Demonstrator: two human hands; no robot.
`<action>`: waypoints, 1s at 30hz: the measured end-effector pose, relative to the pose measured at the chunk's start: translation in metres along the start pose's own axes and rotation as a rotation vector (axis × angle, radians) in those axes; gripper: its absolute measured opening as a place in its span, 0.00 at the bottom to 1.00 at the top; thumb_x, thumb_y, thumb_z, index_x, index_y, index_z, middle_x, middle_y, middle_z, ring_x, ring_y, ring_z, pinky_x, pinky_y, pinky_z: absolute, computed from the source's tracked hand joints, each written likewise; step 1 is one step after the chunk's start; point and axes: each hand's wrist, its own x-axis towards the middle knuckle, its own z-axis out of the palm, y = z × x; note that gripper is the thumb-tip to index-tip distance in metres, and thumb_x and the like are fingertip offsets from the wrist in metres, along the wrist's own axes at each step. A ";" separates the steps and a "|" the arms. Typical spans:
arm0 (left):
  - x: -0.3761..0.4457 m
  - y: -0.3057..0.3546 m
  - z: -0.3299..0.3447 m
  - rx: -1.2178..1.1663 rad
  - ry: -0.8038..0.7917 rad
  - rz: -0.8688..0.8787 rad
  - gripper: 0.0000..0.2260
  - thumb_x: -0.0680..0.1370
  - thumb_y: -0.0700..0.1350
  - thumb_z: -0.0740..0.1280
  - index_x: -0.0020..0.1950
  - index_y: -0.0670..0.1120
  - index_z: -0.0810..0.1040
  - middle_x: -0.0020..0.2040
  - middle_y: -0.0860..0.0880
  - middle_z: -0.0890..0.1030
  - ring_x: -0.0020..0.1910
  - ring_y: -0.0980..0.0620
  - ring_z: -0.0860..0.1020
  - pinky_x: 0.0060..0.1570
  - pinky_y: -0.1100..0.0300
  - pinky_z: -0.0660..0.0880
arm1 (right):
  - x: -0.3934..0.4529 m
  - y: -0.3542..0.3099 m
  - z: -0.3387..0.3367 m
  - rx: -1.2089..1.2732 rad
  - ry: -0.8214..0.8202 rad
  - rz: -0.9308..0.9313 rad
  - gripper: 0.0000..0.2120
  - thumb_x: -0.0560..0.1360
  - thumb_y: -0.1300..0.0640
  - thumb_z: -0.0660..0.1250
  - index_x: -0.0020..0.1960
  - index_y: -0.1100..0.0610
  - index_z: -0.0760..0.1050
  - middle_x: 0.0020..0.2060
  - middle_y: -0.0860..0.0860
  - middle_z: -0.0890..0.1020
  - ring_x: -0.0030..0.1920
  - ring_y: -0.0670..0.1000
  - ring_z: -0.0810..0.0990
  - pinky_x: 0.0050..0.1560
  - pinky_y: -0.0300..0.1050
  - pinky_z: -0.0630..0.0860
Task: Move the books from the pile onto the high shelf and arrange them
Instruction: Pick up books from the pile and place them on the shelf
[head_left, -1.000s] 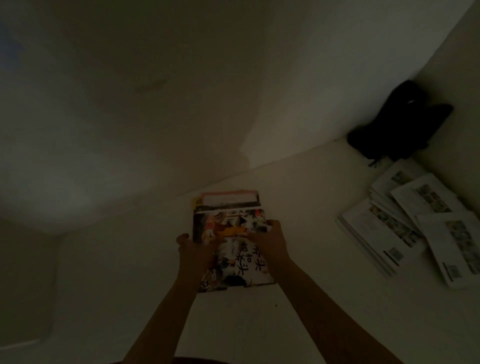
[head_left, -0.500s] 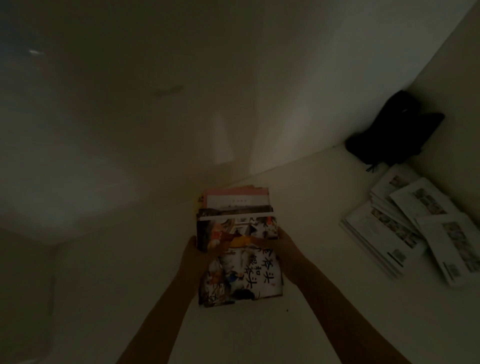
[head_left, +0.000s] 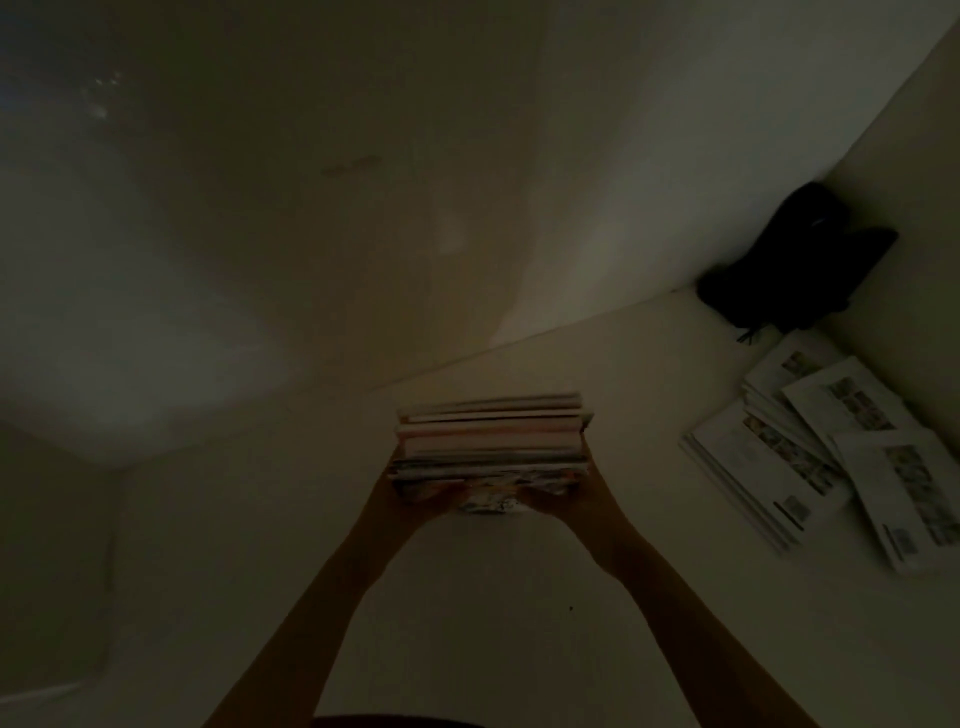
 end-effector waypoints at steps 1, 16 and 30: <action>0.000 -0.003 0.000 0.011 -0.011 -0.012 0.26 0.67 0.28 0.71 0.53 0.55 0.72 0.43 0.69 0.81 0.46 0.72 0.77 0.47 0.70 0.76 | 0.000 0.004 0.001 -0.020 -0.002 0.013 0.34 0.68 0.74 0.70 0.70 0.62 0.62 0.59 0.50 0.76 0.54 0.37 0.78 0.55 0.39 0.78; -0.047 0.068 -0.007 0.117 -0.068 -0.235 0.07 0.72 0.47 0.71 0.46 0.46 0.77 0.42 0.45 0.78 0.41 0.47 0.77 0.44 0.51 0.77 | -0.043 -0.055 -0.009 0.135 -0.090 0.180 0.18 0.69 0.58 0.73 0.57 0.51 0.75 0.51 0.49 0.83 0.51 0.51 0.82 0.50 0.47 0.80; -0.268 0.224 -0.021 -0.026 0.343 0.239 0.17 0.64 0.48 0.75 0.52 0.49 0.81 0.46 0.54 0.84 0.45 0.55 0.83 0.47 0.60 0.80 | -0.171 -0.227 -0.003 0.073 -0.349 -0.311 0.15 0.66 0.55 0.74 0.50 0.45 0.75 0.45 0.46 0.84 0.43 0.45 0.84 0.39 0.39 0.81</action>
